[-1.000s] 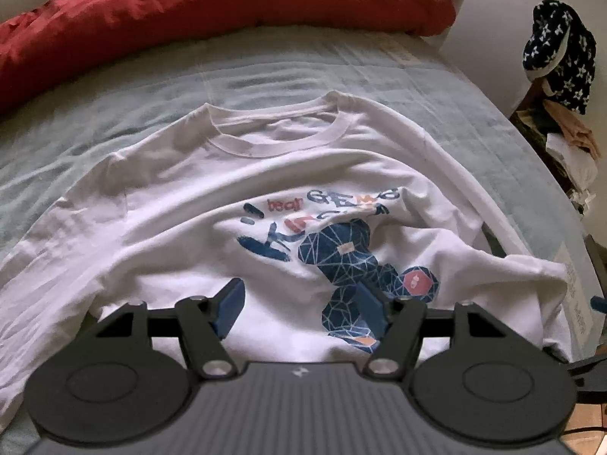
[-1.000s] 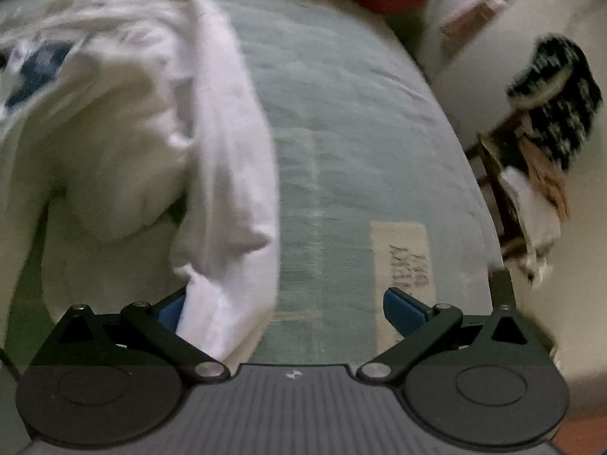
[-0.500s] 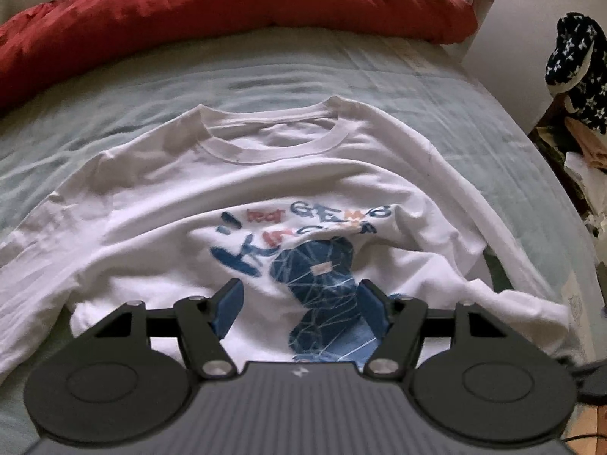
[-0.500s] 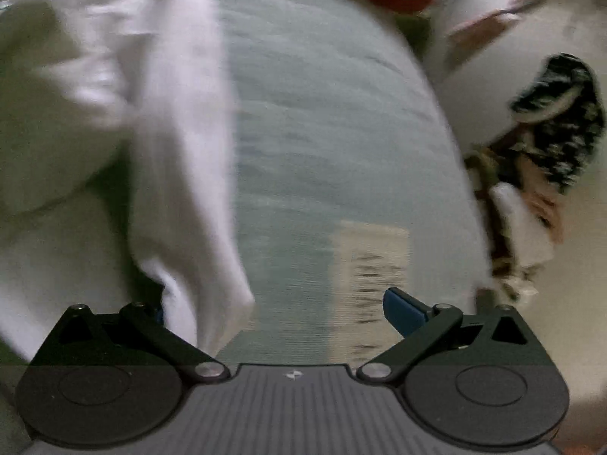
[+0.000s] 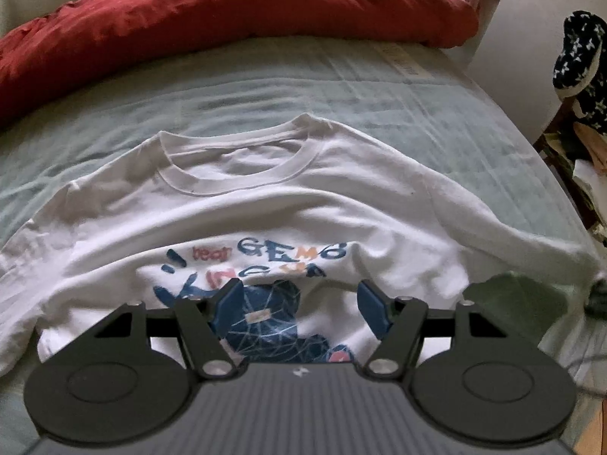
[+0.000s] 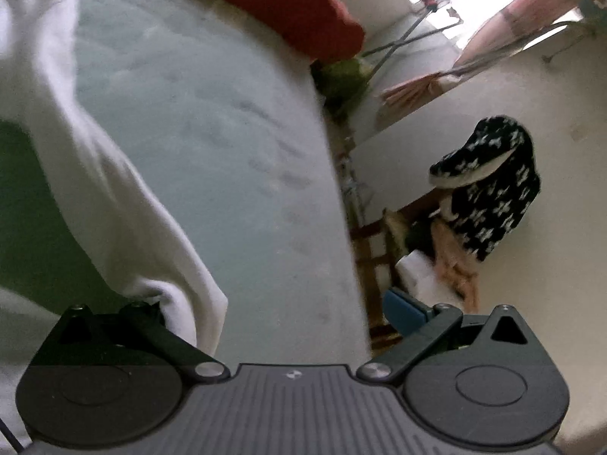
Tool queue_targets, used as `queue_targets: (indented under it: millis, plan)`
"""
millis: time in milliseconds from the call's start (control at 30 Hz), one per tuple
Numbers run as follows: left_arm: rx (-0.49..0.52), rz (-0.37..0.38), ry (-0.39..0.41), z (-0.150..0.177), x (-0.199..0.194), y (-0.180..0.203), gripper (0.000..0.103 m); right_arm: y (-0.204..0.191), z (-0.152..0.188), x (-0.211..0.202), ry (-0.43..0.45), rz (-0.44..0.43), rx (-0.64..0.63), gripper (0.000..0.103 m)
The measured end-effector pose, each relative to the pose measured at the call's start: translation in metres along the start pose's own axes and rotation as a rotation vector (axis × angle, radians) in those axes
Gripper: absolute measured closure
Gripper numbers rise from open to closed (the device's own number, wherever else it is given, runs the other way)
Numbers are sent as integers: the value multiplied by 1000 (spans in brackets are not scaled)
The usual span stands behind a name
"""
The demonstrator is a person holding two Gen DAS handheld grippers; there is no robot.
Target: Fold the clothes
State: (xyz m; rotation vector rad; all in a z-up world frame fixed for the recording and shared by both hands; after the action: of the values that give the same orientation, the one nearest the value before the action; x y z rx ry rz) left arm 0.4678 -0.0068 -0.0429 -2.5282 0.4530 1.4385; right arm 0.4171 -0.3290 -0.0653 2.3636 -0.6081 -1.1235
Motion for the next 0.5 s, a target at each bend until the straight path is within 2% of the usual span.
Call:
queue_targets:
  millis: [367, 433, 500]
  plan:
    - [-30, -44, -14, -10, 4, 6, 36, 33, -51, 46, 146, 60, -40, 0]
    - [-34, -51, -24, -10, 7, 7, 36, 30, -51, 50, 126, 24, -56, 0]
    - [-43, -54, -31, -10, 10, 7, 36, 26, -45, 48, 87, -71, -82, 0]
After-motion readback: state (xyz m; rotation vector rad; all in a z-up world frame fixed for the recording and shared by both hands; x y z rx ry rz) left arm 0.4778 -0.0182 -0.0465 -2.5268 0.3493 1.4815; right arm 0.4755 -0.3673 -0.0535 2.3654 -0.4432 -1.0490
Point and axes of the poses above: each gripper's, at about its wrist camera, not at the fingertips, and x roughly the way its jaws point, y to its right, z to its underside, the point moved 2 cm from there along x, roughly the way its jaws point, and after that the axes turned 15 degrees about x, right-handed, at the moved point
